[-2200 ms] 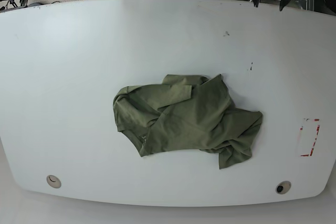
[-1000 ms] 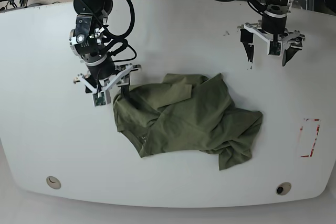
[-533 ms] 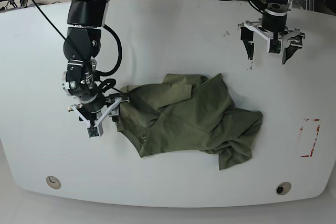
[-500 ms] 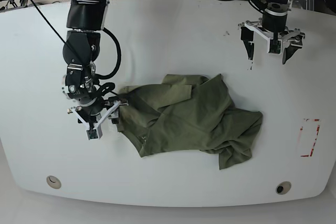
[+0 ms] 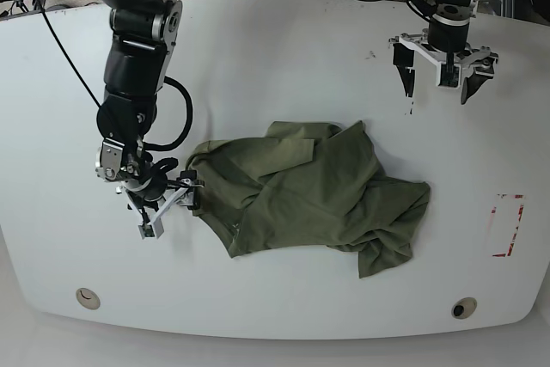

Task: Fold the T-shirt properly
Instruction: 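Lower the right gripper to the green T-shirt's edge and grasp it, then lower the left gripper onto the shirt's opposite edge and grasp it, then pull both grippers apart to stretch the shirt between them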

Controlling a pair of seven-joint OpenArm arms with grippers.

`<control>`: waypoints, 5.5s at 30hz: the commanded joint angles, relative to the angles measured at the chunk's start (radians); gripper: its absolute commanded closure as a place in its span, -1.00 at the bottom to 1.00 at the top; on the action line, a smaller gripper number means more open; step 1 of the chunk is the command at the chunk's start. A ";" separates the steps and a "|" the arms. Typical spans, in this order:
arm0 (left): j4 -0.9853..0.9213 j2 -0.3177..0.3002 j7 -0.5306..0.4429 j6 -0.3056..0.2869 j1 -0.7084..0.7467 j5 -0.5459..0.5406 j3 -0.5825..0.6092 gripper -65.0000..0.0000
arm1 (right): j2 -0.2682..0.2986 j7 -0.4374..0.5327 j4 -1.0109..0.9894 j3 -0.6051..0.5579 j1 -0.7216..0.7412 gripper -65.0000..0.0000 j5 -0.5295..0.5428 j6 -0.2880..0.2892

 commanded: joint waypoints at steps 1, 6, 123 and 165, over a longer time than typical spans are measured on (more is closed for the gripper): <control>0.017 -0.005 -0.027 0.005 0.003 -0.003 -0.002 -0.71 | 0.003 0.057 -0.023 0.001 0.032 -0.30 0.012 0.020; 0.017 -0.005 -0.027 0.005 0.003 -0.003 -0.002 -0.71 | -0.012 0.074 -0.080 0.001 0.034 -0.31 0.012 0.021; -0.377 0.055 0.444 -0.206 -0.758 -0.433 -0.096 0.99 | -0.066 -0.209 0.871 0.151 -0.458 1.00 0.011 0.152; 0.016 -0.145 0.702 -0.285 -1.174 -0.433 -0.099 0.98 | 0.135 -0.325 0.853 -0.043 0.200 1.00 0.002 0.152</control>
